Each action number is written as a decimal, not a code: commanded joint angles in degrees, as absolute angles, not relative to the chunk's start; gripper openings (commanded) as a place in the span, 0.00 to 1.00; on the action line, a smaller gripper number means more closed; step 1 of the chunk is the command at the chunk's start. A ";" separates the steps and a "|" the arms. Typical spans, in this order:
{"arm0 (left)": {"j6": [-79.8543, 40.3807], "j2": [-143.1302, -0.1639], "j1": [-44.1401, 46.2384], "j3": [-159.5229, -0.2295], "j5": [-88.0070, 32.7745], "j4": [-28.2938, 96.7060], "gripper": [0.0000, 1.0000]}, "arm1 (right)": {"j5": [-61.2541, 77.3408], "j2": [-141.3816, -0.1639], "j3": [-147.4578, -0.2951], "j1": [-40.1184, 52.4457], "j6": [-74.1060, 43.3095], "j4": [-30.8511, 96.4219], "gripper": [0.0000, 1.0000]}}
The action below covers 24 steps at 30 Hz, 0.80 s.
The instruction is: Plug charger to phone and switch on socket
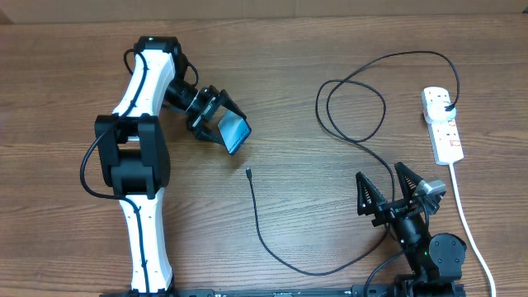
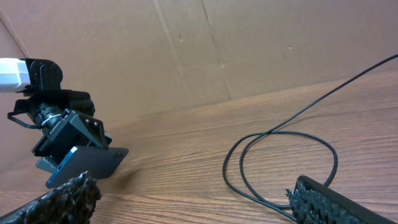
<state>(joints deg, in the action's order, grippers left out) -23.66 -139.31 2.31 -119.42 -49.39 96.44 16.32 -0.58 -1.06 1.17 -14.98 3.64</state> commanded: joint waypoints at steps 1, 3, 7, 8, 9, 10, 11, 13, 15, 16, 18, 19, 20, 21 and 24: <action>-23.94 -138.32 1.41 -121.01 -50.65 96.90 0.05 | 16.56 -0.16 -0.45 1.06 -15.03 3.33 1.00; -23.51 -137.27 1.41 -120.90 -50.39 96.88 0.05 | 16.56 -0.16 -0.45 1.04 -15.05 3.33 1.00; -23.70 -134.23 1.17 -120.64 -47.70 96.90 0.05 | 16.56 -0.16 -0.45 1.04 -15.03 3.33 1.00; -24.18 -133.36 1.06 -120.36 -46.50 96.88 0.05 | 16.56 -0.16 -0.45 1.04 -15.03 3.33 1.00; -24.88 -132.22 0.91 -119.72 -45.28 96.88 0.05 | 16.53 -0.16 -0.45 1.04 -15.03 3.33 1.00; -25.17 -131.00 0.73 -118.78 -44.60 96.88 0.05 | 16.53 -0.16 -0.45 1.04 -15.03 3.33 1.00; -25.34 -129.75 0.56 -117.49 -44.49 96.88 0.05 | 16.53 -0.16 -0.45 1.04 -15.03 3.33 1.00; -25.28 -127.55 0.08 -114.58 -44.36 96.88 0.05 | 16.53 -0.16 -0.45 1.04 -15.03 3.33 1.00; -24.43 -124.64 -0.75 -109.14 -44.51 96.88 0.05 | 16.53 -0.16 -0.45 1.04 -15.03 3.33 1.00; -24.16 -123.98 -0.78 -107.68 -44.60 96.88 0.05 | 16.56 -0.16 -0.45 1.04 -15.03 3.33 1.00; -24.01 -122.54 -0.73 -104.75 -44.62 96.88 0.05 | 16.53 -0.16 -0.45 1.06 -15.03 3.33 1.00; -24.01 -121.97 -0.58 -103.90 -44.62 96.88 0.05 | 16.53 -0.16 -0.45 1.06 -15.03 3.33 1.00; -24.01 -121.47 -0.30 -103.35 -44.60 96.88 0.05 | 16.56 -0.16 -0.45 1.04 -15.03 3.33 1.00; -23.97 -121.14 0.05 -103.22 -44.53 96.88 0.05 | 16.56 -0.16 -0.45 1.06 -15.03 3.33 1.00; -23.79 -119.96 1.17 -103.22 -44.53 96.88 0.05 | 16.56 -0.16 -0.45 1.06 -15.03 3.33 1.00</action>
